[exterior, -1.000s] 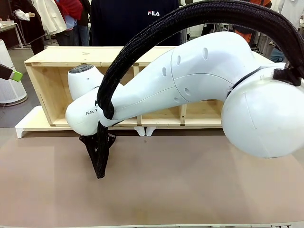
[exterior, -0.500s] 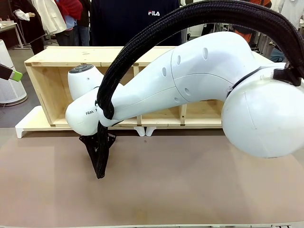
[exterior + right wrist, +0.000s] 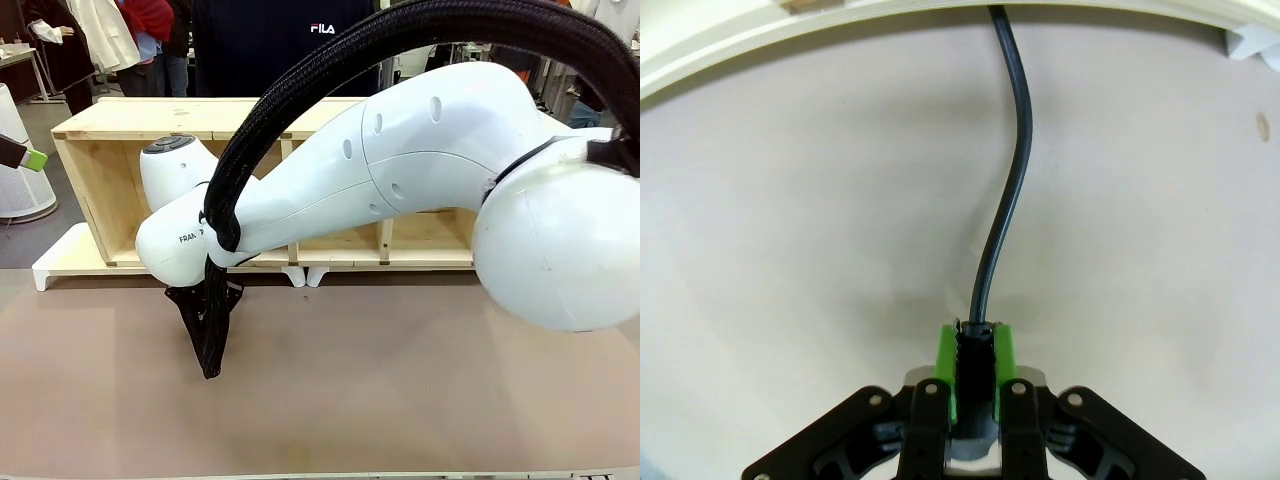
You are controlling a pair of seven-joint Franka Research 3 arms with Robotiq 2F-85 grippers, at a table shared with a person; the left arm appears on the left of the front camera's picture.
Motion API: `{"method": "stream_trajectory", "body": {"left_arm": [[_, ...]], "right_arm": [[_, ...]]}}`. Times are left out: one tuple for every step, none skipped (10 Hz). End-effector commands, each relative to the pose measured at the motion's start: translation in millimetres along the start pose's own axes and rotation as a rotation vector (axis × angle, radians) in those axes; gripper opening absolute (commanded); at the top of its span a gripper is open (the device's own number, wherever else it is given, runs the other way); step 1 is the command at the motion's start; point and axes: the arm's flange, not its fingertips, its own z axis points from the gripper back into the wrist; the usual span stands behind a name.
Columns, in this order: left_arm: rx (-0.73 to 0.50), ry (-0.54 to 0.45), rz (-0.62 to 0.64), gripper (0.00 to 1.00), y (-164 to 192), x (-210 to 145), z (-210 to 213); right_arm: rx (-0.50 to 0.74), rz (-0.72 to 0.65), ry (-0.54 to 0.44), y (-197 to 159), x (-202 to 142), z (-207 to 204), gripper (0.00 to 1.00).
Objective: Perform cable management.
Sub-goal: Pull the grasped Power Cable to the location of the Power Strip.
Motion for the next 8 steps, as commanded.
{"method": "stream_trajectory", "body": {"left_arm": [[0.005,-0.012,0.002,1.0,1.4,1.4,-1.6],[0.005,-0.012,0.002,1.0,1.4,1.4,-1.6],[0.005,-0.012,0.002,1.0,1.4,1.4,-1.6],[0.005,-0.012,0.002,1.0,1.4,1.4,-1.6],[0.005,-0.012,0.002,1.0,1.4,1.4,-1.6],[0.005,-0.012,0.002,1.0,1.4,1.4,-1.6],[0.005,-0.012,0.002,1.0,1.4,1.4,-1.6],[0.005,-0.012,0.002,1.0,1.4,1.4,-1.6]], "right_arm": [[0.022,-0.014,-0.022,-24.6,-29.6,12.9,0.17],[0.032,-0.014,-0.028,-31.3,-39.9,18.4,0.17],[0.04,-0.02,-0.035,-38.7,-51.0,25.5,0.17],[0.043,-0.031,-0.042,-44.7,-57.6,31.4,0.17],[0.051,-0.044,-0.058,-52.5,-65.1,38.4,0.17],[0.061,-0.058,-0.069,-61.0,-73.4,45.1,0.17],[0.092,-0.063,-0.088,-71.8,-87.0,55.7,0.17],[0.105,-0.074,-0.105,-77.9,-93.9,62.0,0.17]]}}
